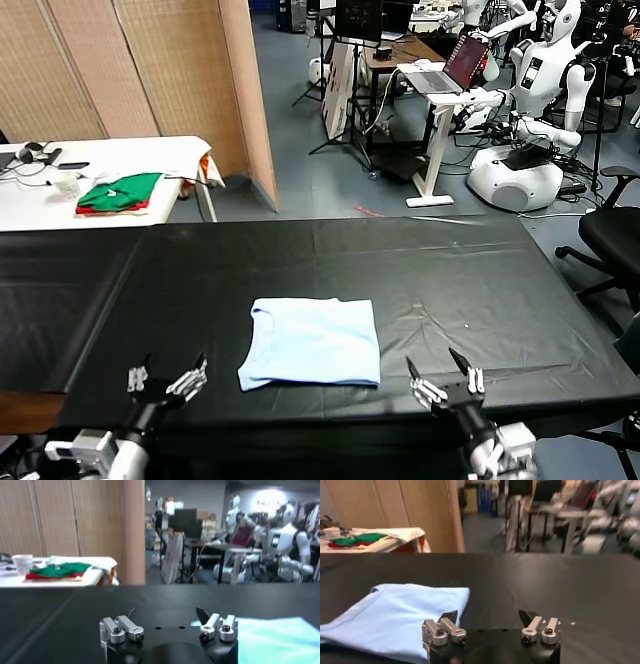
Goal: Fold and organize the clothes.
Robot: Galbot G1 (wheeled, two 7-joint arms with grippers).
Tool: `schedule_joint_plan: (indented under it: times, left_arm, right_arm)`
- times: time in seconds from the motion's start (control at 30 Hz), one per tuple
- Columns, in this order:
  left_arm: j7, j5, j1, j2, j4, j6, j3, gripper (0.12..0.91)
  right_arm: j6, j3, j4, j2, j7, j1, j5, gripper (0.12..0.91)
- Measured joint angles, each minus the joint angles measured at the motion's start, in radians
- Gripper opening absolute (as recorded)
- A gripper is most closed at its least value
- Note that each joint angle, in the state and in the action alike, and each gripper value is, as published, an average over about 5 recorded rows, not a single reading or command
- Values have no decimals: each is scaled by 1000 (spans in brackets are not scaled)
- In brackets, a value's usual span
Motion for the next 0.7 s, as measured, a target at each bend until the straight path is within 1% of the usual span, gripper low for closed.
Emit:
schedule_joint_plan:
  times: [0.07,0.17,0.33,0.43,0.53,0.7]
  left_arm:
    - [7,-3,18,-3,-6,5,-8,907]
    - [7,-4,47,-9,-22,22,-23,907]
    - [8,-1,101,-24,-43,37,-42,907]
    - [10,4,126,-32,-44,38,-45,907]
    - [12,9,142,-38,-44,39,-45,907]
    - [14,12,153,-39,-43,37,-50,907]
  right_arm:
    - [58,1,0,11,27,-44,-37,907]
    - [117,1,8,26,67,-103,-73,907]
    - [170,-2,32,46,119,-191,-93,907]
    - [184,-4,43,58,146,-234,-99,907]
    - [187,-5,49,63,158,-258,-101,907]
    - [189,-6,51,65,158,-273,-102,907]
